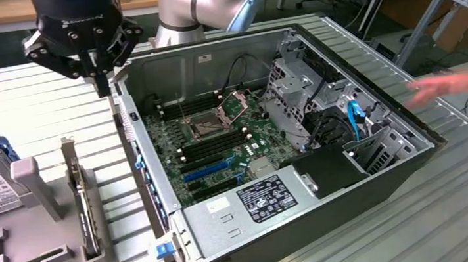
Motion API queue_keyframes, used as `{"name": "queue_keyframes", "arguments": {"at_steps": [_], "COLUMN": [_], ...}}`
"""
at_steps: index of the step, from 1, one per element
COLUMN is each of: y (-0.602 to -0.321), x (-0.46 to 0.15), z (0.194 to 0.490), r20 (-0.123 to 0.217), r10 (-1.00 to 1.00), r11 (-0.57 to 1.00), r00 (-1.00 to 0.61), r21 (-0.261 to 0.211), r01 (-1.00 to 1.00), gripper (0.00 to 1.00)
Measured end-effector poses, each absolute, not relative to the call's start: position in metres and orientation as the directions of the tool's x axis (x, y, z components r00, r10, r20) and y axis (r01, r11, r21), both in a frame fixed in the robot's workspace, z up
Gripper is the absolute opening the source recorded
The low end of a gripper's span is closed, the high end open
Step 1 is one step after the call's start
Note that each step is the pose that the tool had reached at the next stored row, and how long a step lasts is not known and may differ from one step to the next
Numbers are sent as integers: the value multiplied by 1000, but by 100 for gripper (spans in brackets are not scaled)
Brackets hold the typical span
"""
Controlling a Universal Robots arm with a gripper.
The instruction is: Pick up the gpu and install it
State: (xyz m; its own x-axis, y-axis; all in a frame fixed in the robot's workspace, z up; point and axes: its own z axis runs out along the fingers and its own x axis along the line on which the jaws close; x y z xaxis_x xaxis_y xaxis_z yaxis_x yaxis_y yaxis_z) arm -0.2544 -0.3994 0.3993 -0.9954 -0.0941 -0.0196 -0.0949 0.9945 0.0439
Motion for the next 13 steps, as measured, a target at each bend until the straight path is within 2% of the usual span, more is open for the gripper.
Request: {"name": "queue_keyframes", "arguments": {"at_steps": [13], "y": [-400], "x": [-343], "z": [409], "r20": [-20], "r10": [-94], "r11": [995], "r00": [-995], "r21": [44], "r01": [-95], "gripper": [11]}}
